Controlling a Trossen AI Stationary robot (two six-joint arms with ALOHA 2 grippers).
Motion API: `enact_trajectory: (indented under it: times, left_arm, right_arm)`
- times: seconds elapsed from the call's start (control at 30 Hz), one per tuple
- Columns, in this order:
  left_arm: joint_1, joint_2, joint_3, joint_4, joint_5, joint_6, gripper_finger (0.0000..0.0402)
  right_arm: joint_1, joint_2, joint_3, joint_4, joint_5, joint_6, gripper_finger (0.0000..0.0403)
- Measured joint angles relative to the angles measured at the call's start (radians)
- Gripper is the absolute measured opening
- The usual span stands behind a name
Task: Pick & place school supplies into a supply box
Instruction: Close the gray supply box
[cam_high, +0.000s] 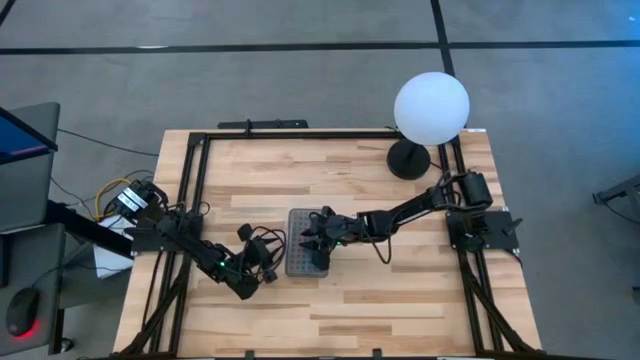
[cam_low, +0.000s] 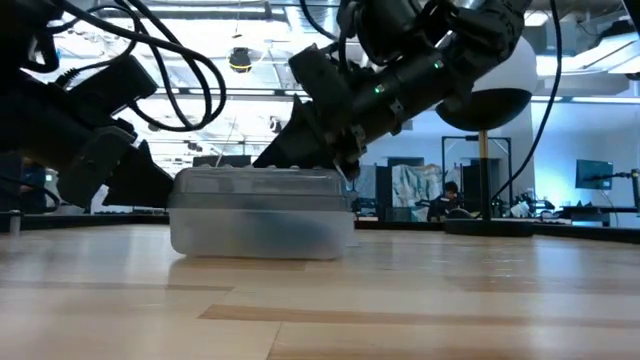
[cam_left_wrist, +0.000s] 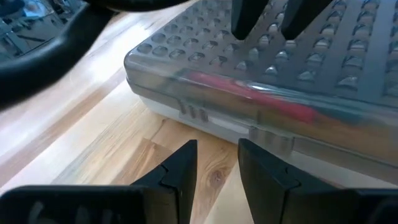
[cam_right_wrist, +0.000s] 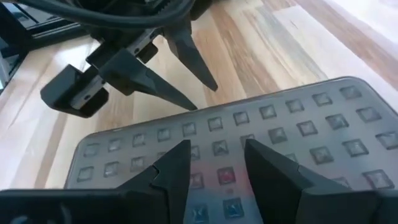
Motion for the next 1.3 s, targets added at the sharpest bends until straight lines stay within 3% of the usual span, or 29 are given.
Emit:
enact_trajectory:
  times: [0.3, 0.67, 1.3]
  left_arm:
    - [-0.018, 0.000, 0.000, 0.000, -0.001, 0.000, 0.0112]
    - [-0.018, 0.001, 0.000, 0.017, 0.009, -0.004, 0.0112]
    - [0.052, 0.069, 0.001, 0.162, 0.065, 0.134, 0.0112]
  right_arm:
    - [0.023, -0.003, -0.004, 0.098, -0.002, -0.128, 0.0127]
    - [0.066, -0.076, -0.005, 0.048, 0.020, -0.157, 0.0124]
    - [0.342, -0.349, -0.004, -0.529, 0.539, -0.055, 0.0124]
